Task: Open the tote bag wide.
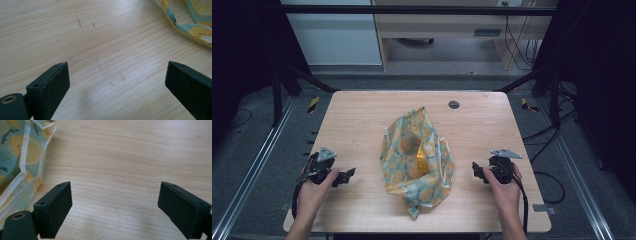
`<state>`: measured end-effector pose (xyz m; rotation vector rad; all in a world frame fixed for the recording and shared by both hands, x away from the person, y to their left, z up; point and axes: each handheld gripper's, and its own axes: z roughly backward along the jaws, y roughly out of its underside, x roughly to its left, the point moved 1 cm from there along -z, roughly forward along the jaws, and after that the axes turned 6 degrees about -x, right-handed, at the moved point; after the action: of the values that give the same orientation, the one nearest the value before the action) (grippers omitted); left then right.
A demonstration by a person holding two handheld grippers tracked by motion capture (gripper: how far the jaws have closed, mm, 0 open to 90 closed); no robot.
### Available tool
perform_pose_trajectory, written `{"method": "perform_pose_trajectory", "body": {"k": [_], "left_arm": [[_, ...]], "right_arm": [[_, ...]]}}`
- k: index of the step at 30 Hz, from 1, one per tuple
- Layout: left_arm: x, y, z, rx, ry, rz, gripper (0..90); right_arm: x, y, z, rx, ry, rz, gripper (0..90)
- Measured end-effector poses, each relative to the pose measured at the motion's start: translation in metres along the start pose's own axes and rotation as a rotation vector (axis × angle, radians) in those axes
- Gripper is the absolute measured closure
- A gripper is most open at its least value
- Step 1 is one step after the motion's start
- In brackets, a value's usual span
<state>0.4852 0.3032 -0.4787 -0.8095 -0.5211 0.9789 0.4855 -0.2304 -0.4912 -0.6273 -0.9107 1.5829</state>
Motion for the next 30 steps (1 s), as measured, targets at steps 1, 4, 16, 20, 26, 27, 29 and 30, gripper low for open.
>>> {"method": "perform_pose_trajectory", "body": {"k": [1, 4, 16, 20, 26, 27, 29, 30], "left_arm": [[0.0, 0.0, 0.0, 0.0, 0.0, 0.0, 5.3], [-0.004, -0.001, 0.002, -0.011, 0.009, -0.006, 5.3], [-0.033, -0.012, 0.023, -0.071, 0.093, -0.075, 5.3], [-0.037, -0.025, 0.037, -0.107, 0.112, -0.094, 5.3], [-0.05, -0.052, 0.051, -0.165, 0.155, -0.13, 5.1], [-0.05, -0.052, 0.051, -0.165, 0.155, -0.13, 5.1], [-0.056, -0.061, 0.053, -0.192, 0.166, -0.137, 5.1], [-0.063, -0.068, 0.054, -0.201, 0.184, -0.15, 5.2]], "right_arm": [[0.0, 0.0, 0.0, 0.0, 0.0, 0.0, 11.8], [-0.001, 0.0, -0.001, 0.021, 0.012, -0.015, 11.9], [0.008, -0.011, 0.02, 0.041, -0.018, 0.006, 10.6], [0.018, -0.02, 0.029, 0.021, -0.028, 0.064, 10.7], [0.037, -0.046, 0.047, -0.048, -0.091, 0.14, 14.4], [0.037, -0.046, 0.047, -0.048, -0.091, 0.14, 14.4], [0.042, -0.054, 0.053, -0.053, -0.114, 0.154, 14.6], [0.048, -0.061, 0.059, -0.061, -0.136, 0.179, 15.2]]}}
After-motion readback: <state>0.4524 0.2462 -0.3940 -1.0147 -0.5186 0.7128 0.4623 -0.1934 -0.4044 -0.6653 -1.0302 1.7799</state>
